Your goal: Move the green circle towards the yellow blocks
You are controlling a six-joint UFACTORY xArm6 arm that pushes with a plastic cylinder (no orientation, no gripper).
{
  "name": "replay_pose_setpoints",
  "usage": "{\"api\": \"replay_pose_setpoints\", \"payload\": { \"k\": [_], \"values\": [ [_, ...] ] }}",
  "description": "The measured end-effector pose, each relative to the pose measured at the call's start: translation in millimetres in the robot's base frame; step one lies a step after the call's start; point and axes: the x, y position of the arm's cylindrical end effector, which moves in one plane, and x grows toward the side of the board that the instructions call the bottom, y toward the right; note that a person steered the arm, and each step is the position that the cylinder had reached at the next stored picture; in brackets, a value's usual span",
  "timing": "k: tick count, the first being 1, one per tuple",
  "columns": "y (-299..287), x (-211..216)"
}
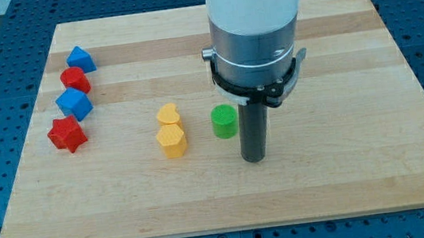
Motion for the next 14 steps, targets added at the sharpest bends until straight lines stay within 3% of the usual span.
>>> {"api": "replay_pose_setpoints", "payload": {
  "k": [9,14],
  "values": [
    [-24,-95],
    [-44,-124]
  ]
}}
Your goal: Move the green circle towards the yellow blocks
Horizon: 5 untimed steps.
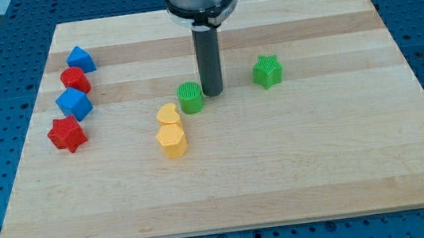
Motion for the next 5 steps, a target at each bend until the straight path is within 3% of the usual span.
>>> {"api": "replay_pose_setpoints", "payload": {
  "k": [5],
  "values": [
    [-17,0]
  ]
}}
